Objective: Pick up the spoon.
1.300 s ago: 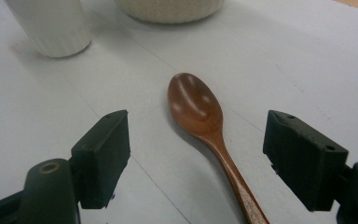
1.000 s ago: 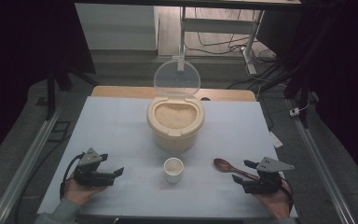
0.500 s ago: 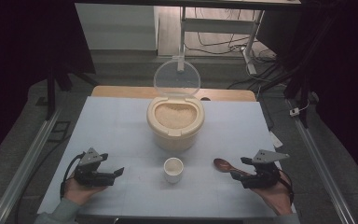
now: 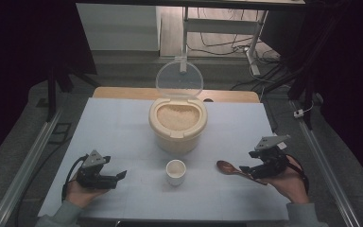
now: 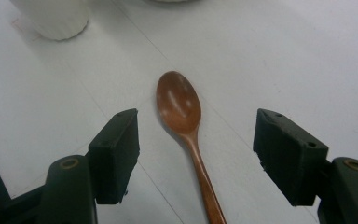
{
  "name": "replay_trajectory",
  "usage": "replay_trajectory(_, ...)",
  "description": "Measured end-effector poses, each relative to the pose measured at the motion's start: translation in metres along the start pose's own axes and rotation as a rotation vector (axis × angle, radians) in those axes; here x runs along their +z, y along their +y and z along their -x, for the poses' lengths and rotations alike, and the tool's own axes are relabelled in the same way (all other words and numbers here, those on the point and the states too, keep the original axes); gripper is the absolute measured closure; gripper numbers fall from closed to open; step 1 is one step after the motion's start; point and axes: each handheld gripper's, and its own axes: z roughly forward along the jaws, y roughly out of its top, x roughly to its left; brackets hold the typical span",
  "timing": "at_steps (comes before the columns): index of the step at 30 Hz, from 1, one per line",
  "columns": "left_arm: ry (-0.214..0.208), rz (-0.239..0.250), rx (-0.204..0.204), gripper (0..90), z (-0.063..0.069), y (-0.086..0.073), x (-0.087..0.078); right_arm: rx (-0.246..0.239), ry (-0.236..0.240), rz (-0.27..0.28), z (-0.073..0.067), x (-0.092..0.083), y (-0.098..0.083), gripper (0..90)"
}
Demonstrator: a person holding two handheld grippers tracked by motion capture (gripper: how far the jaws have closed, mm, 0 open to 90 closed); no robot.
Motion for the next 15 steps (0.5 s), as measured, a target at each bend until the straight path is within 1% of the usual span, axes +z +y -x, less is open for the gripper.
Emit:
replay_trajectory(1,-0.002,0.000,0.005,13.7,0.000,0.000,0.000,-0.005,-0.001,-0.019,0.002,0.000,0.001,31.1)
replay_trajectory(2,-0.003,-0.001,0.008,13.7,0.000,-0.001,0.000,-0.007,-0.016,-0.033,0.003,0.000,0.002,31.1)
replay_trajectory(3,-0.004,-0.003,0.007,13.7,0.000,-0.001,0.000,-0.017,-0.028,-0.035,0.004,0.000,0.001,31.2)
replay_trajectory(5,-0.006,-0.005,0.007,13.7,-0.001,-0.001,0.001,0.003,-0.014,-0.035,0.006,0.001,-0.002,31.6)
replay_trajectory(6,-0.006,-0.006,0.008,13.7,-0.001,-0.001,0.001,-0.010,-0.015,-0.039,0.008,0.001,-0.004,31.5)
replay_trajectory(10,-0.004,-0.009,0.008,13.7,-0.001,-0.001,0.001,-0.002,-0.027,-0.082,0.012,0.003,-0.011,31.9)
replay_trajectory(14,-0.004,-0.013,0.014,13.7,0.000,-0.001,0.003,0.003,-0.024,-0.109,0.016,0.006,-0.015,32.0)
replay_trajectory(15,-0.004,-0.015,0.014,13.6,0.000,-0.001,0.003,0.005,-0.015,-0.111,0.018,0.007,-0.017,32.2)
